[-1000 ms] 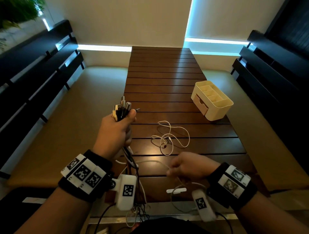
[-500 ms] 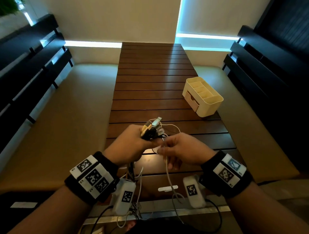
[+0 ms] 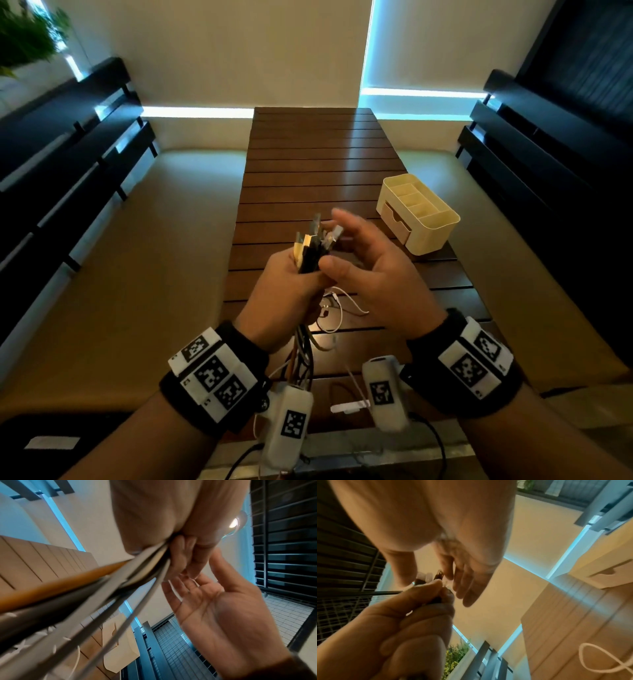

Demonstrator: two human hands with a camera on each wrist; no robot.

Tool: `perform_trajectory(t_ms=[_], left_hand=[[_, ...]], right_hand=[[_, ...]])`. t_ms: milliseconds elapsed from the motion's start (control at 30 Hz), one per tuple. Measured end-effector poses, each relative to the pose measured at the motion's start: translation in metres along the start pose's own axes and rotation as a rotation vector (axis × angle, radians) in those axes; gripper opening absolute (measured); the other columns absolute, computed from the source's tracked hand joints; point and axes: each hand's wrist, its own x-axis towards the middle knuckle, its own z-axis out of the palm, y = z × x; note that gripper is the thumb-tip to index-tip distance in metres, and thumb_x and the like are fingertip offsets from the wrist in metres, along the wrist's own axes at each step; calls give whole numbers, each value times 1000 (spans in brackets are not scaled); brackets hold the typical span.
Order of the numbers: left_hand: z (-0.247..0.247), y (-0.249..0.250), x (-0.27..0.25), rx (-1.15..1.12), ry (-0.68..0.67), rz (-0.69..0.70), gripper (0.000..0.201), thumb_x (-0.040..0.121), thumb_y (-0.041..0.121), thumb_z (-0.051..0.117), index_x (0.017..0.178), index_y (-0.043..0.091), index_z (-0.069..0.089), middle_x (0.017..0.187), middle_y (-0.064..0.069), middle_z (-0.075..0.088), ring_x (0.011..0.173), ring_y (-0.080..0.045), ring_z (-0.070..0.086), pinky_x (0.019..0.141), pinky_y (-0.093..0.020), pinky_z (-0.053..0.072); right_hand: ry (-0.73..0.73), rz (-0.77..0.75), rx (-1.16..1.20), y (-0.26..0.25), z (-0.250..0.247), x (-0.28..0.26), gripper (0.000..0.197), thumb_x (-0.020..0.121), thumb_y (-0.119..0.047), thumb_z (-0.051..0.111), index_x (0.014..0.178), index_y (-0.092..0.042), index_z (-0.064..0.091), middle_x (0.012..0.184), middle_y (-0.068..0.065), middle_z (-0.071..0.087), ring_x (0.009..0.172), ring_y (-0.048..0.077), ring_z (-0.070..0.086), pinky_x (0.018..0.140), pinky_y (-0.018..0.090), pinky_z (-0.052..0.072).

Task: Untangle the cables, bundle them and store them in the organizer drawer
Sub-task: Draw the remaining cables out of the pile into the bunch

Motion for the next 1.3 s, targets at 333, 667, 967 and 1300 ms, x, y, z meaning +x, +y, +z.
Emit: perform_trajectory(t_ms=[333, 667, 967, 1300], left_hand=[[4, 6, -11, 93, -65, -6, 19, 95, 0, 56, 81, 13, 59, 47, 10, 50, 38, -1, 40, 41, -16, 34], [0, 6, -3, 30, 0, 19, 16, 92, 4, 62, 80, 13, 57, 53, 2, 38, 41, -13, 28, 40, -23, 26], [-17, 6, 15, -106, 172, 154, 10, 94, 21, 64, 84, 23, 60, 55, 2, 36, 45, -13, 33, 44, -25, 35], [-34, -2, 13, -234, -44, 31, 24, 86, 4, 64, 109, 7, 57, 85, -11, 68, 82, -25, 66, 76, -36, 56]], right_hand=[[-159, -40, -147, -10, -5, 11, 48, 90, -20, 69, 132, -34, 52, 130, -7, 63, 121, 10, 60, 101, 43, 52], [-108, 14, 211, -8, 4, 25, 59, 90, -36, 58, 144, -19, 42, 146, 2, 51, 134, 16, 51, 107, 42, 46], [-429, 291, -88, 40, 46, -2, 5, 99, -23, 56, 98, -21, 61, 93, 3, 70, 92, 24, 69, 95, 42, 53], [-318, 240, -68, 35, 43, -3, 25, 92, -39, 47, 88, -17, 59, 67, 2, 56, 69, 24, 57, 78, 51, 51]])
